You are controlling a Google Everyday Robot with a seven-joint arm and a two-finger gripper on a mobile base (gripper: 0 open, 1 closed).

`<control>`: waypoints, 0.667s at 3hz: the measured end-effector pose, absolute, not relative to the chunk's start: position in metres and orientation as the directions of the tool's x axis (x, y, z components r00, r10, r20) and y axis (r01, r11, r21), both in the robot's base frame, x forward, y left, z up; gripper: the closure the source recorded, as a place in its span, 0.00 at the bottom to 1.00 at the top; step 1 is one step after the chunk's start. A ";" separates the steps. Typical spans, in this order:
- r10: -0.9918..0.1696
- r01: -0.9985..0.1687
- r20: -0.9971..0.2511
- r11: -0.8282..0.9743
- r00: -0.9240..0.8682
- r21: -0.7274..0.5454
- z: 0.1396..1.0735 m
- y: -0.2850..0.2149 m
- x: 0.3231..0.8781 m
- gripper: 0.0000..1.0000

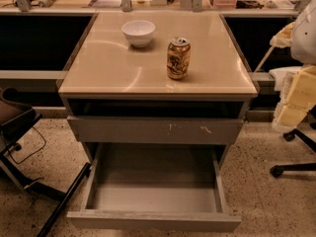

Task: Place orange can into middle drawer

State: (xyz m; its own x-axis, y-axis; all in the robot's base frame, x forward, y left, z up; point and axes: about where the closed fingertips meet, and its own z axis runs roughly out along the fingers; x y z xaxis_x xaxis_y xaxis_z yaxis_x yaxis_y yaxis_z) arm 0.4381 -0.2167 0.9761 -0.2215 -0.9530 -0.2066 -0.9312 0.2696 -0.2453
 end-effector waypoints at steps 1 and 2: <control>-0.953 -0.931 -0.207 0.270 -0.221 -0.245 0.976 -0.217 0.438 0.00; -0.947 -0.930 -0.239 0.273 -0.214 -0.246 0.976 -0.216 0.450 0.00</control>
Offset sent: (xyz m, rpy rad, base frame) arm 0.0266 0.0002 -0.0040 0.0711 -0.0004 0.0112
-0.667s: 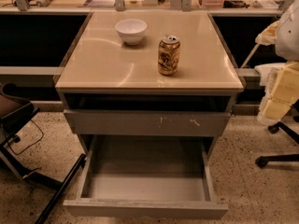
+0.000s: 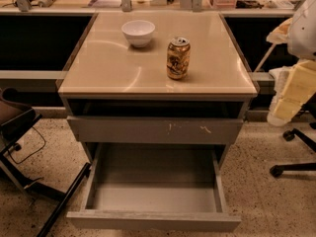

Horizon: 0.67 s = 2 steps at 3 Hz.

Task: Place orange can into middle drawer

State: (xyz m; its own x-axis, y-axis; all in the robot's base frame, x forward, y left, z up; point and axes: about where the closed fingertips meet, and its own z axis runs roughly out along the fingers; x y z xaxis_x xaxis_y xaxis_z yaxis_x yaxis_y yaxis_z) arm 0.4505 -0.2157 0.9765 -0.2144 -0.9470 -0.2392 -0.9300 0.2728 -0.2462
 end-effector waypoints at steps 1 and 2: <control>-0.925 -0.936 -0.324 0.278 -0.199 -0.218 0.970 -0.208 0.492 0.00; -0.925 -0.936 -0.324 0.278 -0.199 -0.218 0.970 -0.208 0.492 0.00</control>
Offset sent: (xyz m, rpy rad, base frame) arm 0.0308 0.0065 -0.0044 0.0716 0.0040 0.0163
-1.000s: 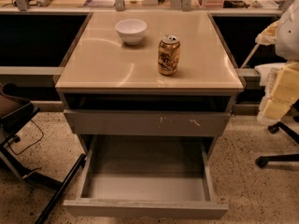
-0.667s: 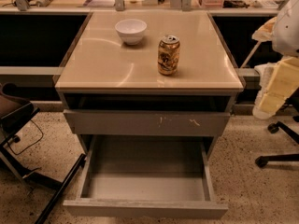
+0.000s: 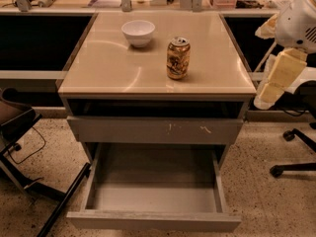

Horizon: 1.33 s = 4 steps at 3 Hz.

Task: Place orange can into middle drawer

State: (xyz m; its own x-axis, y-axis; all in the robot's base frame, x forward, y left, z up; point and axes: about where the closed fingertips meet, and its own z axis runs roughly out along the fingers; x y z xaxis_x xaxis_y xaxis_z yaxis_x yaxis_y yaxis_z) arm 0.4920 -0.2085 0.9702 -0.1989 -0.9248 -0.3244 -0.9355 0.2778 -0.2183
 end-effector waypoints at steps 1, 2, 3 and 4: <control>-0.904 -0.947 -0.392 0.260 -0.169 -0.191 0.967 -0.202 0.497 0.00; -0.819 -0.982 -0.573 0.118 -0.012 -0.148 0.959 -0.183 0.518 0.00; -0.630 -0.993 -0.769 -0.061 0.114 -0.098 0.959 -0.127 0.548 0.00; -0.525 -0.994 -0.843 -0.051 0.113 -0.101 0.960 -0.125 0.571 0.00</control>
Offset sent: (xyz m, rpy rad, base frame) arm 0.1433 0.0506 0.1073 1.4239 0.0542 0.6611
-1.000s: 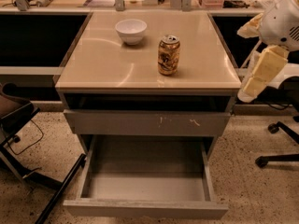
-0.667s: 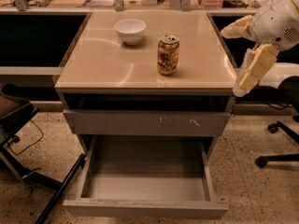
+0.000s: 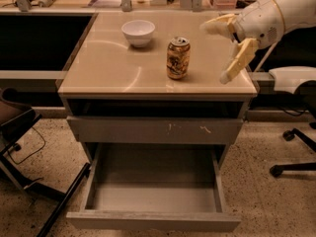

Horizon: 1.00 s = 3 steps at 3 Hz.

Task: Place orange can into middle drawer

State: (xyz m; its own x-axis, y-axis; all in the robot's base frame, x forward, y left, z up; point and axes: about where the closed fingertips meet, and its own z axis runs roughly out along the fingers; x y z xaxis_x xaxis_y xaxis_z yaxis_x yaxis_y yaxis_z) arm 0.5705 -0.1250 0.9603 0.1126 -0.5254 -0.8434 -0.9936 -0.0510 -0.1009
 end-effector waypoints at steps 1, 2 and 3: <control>-0.521 -0.993 -0.846 -0.044 0.114 -0.107 0.961 -0.121 0.575 0.00; -0.512 -0.997 -0.857 0.011 0.062 -0.078 0.947 -0.126 0.606 0.00; -0.459 -0.989 -0.887 0.147 -0.048 -0.022 0.927 -0.140 0.667 0.00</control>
Offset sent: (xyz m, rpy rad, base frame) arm 0.0910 -0.0209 -0.0359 0.0376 0.0909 -0.1431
